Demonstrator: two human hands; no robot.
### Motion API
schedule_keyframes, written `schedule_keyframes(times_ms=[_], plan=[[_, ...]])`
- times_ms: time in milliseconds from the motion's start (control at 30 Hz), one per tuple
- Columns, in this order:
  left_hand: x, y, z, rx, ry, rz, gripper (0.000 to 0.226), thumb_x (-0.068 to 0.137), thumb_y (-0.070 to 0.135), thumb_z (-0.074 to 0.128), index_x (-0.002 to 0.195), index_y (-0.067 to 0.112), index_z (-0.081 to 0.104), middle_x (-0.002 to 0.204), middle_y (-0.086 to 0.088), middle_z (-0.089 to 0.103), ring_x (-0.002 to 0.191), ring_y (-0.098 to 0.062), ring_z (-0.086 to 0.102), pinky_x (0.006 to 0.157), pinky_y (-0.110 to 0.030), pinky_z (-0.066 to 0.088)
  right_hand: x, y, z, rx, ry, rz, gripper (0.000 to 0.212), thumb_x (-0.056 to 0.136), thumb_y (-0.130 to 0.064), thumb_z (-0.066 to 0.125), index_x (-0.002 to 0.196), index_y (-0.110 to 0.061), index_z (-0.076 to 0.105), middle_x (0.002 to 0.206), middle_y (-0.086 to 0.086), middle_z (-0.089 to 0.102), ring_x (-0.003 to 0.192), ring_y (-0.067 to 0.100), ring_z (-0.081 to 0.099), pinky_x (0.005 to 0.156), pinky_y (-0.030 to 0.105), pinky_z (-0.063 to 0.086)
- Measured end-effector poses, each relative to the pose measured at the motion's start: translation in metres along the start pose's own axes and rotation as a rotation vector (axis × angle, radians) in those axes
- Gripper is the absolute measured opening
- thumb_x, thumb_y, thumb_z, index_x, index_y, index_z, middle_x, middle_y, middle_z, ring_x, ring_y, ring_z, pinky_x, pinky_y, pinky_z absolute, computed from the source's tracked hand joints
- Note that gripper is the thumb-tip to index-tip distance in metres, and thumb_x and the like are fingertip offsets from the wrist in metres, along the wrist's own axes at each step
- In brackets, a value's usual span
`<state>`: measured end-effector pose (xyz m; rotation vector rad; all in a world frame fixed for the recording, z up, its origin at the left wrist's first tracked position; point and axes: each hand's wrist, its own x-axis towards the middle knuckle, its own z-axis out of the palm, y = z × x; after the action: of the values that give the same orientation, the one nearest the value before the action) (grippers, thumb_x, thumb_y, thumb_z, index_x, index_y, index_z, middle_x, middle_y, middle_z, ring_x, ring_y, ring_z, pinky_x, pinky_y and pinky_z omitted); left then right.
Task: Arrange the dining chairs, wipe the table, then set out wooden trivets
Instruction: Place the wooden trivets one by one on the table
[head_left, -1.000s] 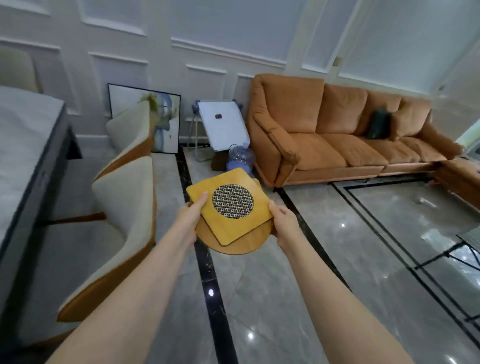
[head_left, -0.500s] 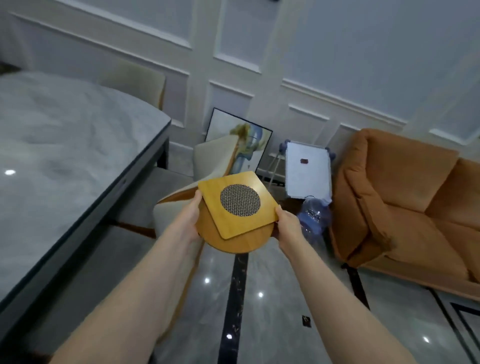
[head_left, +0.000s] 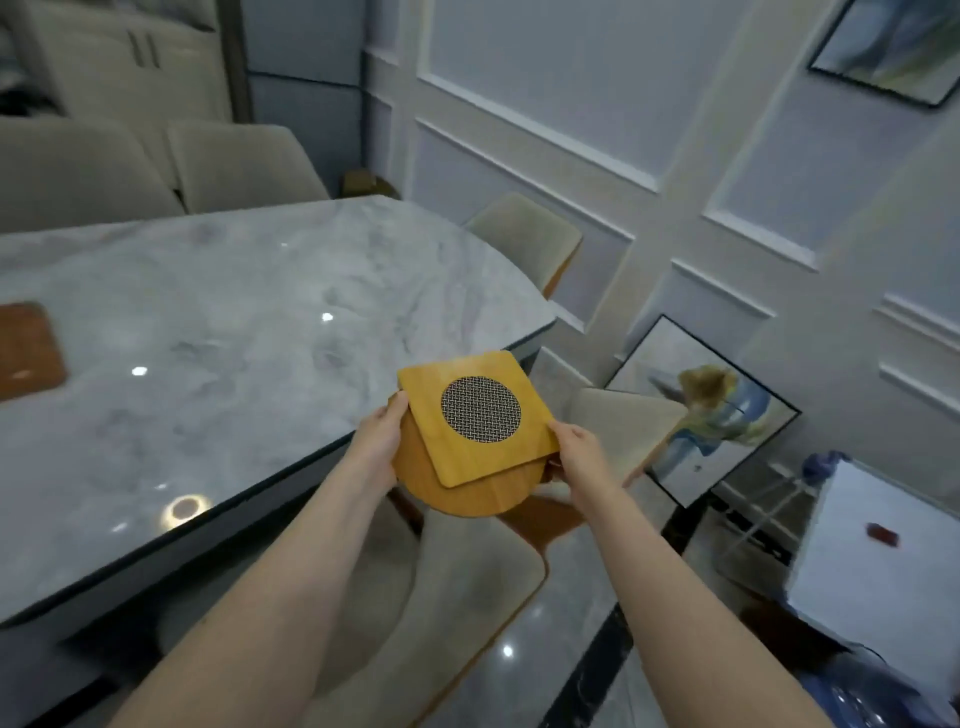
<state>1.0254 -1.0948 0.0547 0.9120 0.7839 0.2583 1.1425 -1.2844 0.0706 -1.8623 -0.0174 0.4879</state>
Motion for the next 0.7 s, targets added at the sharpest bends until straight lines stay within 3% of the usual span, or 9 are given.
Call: schedule_keyframes(times_ms=[133, 233, 367, 433, 567, 700], plan=[[0.009, 0.012, -0.019, -0.136, 0.188, 0.076, 0.043, 0.096, 0.041, 0.049, 0.122, 0.007, 0.058, 0.106, -0.008, 0.067, 0.089, -0.022, 0.064, 0.069, -0.032, 0.05, 0.051, -0.031, 0.023, -0.203, -0.314, -0.049, 0.019, 0.096, -0.03, 0.054, 0.103, -0.014, 0.062, 0.097, -0.001, 0.06, 0.094, 0.018, 0.055, 0.079, 0.031, 0.046], [0.005, 0.015, -0.044, -0.225, 0.337, 0.128, 0.042, 0.096, 0.039, 0.05, 0.119, 0.006, 0.059, 0.102, -0.007, 0.068, 0.088, -0.019, 0.064, 0.065, -0.031, 0.05, 0.074, -0.05, 0.051, -0.317, -0.516, -0.061, 0.017, 0.094, -0.029, 0.058, 0.085, -0.018, 0.066, 0.074, -0.003, 0.055, 0.065, 0.011, 0.046, 0.056, 0.023, 0.035], [-0.01, 0.016, -0.085, -0.345, 0.562, 0.186, 0.044, 0.095, 0.039, 0.052, 0.124, 0.007, 0.057, 0.118, -0.011, 0.064, 0.1, -0.025, 0.062, 0.081, -0.038, 0.051, 0.081, -0.06, 0.108, -0.297, -0.781, 0.044, 0.017, 0.096, -0.017, 0.056, 0.08, -0.011, 0.061, 0.064, 0.004, 0.052, 0.046, 0.005, 0.043, 0.037, 0.014, 0.03], [-0.018, 0.017, -0.102, -0.373, 0.647, 0.183, 0.041, 0.095, 0.039, 0.05, 0.122, 0.008, 0.056, 0.113, -0.011, 0.063, 0.098, -0.027, 0.061, 0.079, -0.04, 0.05, 0.073, -0.058, 0.135, -0.231, -0.851, 0.094, 0.017, 0.096, -0.011, 0.055, 0.079, -0.009, 0.058, 0.061, 0.004, 0.054, 0.041, 0.004, 0.047, 0.036, 0.013, 0.031], [-0.025, 0.016, -0.15, -0.444, 0.805, 0.208, 0.049, 0.094, 0.046, 0.05, 0.124, 0.007, 0.054, 0.111, -0.011, 0.063, 0.079, -0.024, 0.06, 0.055, -0.033, 0.046, 0.055, -0.052, 0.199, -0.184, -0.922, 0.121, 0.014, 0.096, -0.011, 0.054, 0.084, -0.006, 0.06, 0.062, 0.003, 0.056, 0.041, 0.004, 0.051, 0.041, 0.014, 0.04], [-0.024, 0.017, -0.187, -0.443, 0.916, 0.227, 0.042, 0.098, 0.039, 0.045, 0.124, 0.006, 0.052, 0.107, -0.011, 0.062, 0.087, -0.024, 0.061, 0.056, -0.029, 0.046, 0.05, -0.044, 0.243, -0.134, -0.892, 0.137, 0.017, 0.096, -0.012, 0.054, 0.081, -0.005, 0.058, 0.059, 0.004, 0.052, 0.044, 0.006, 0.05, 0.043, 0.015, 0.042]])
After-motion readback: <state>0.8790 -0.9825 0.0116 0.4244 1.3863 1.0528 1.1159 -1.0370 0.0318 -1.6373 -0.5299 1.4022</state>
